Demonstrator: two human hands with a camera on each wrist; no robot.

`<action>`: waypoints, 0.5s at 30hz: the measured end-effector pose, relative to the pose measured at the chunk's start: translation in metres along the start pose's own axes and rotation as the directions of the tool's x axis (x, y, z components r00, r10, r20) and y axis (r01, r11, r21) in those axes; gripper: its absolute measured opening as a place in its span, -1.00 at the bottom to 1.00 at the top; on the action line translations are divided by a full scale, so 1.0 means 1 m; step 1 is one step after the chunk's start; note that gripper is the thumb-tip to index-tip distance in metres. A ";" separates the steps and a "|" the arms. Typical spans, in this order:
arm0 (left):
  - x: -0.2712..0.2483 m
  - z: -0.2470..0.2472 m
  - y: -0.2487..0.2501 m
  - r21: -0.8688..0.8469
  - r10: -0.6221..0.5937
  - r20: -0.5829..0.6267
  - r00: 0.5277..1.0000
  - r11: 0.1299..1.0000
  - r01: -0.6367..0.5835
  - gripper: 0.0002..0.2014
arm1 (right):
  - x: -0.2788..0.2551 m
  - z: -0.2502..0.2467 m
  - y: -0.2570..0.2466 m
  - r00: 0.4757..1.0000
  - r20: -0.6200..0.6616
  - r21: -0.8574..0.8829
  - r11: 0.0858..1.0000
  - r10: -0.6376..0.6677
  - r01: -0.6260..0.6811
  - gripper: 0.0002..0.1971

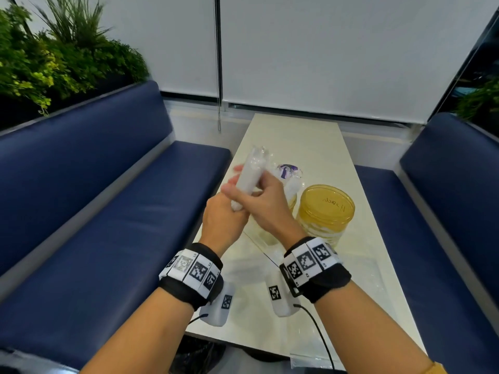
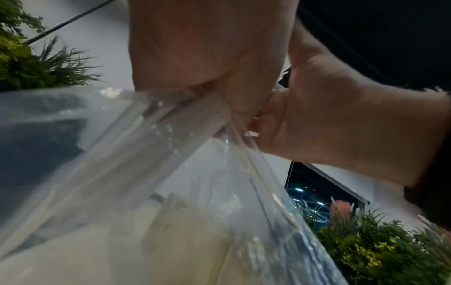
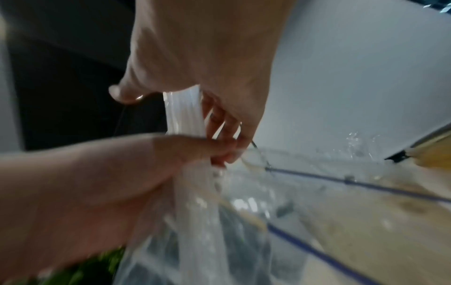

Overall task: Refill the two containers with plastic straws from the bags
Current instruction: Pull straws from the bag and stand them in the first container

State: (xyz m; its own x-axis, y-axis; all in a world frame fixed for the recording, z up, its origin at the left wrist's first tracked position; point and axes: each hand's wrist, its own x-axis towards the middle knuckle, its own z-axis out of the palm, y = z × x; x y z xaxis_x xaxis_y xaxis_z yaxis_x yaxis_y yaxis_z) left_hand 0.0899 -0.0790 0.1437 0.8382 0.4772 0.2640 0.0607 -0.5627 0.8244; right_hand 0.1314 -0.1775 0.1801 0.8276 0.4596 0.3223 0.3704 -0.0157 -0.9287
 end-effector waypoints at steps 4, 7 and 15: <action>-0.003 -0.002 -0.001 -0.022 -0.016 0.080 0.997 1.000 0.018 -0.88 | 0.002 0.014 0.001 0.999 -0.044 -0.153 0.988 -0.002 -0.005 -0.78; -0.004 -0.005 -0.006 0.045 -0.043 0.124 0.991 0.998 0.038 -0.80 | 0.012 0.008 -0.022 0.998 -0.057 -0.046 0.999 -0.017 0.015 -0.70; -0.009 -0.029 -0.012 0.157 0.069 0.116 0.991 0.984 -0.087 -0.71 | 0.067 -0.045 -0.086 0.930 -0.243 0.125 0.942 -0.275 0.311 -0.72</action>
State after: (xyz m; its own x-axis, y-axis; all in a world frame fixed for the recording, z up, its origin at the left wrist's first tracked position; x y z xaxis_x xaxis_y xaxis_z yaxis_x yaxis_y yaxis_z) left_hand 0.0661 -0.0566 0.1462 0.8975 0.3560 0.2603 0.0723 -0.7011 0.7094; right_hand 0.1740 -0.1855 0.2898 0.7705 0.2159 0.5997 0.5538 0.2391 -0.7976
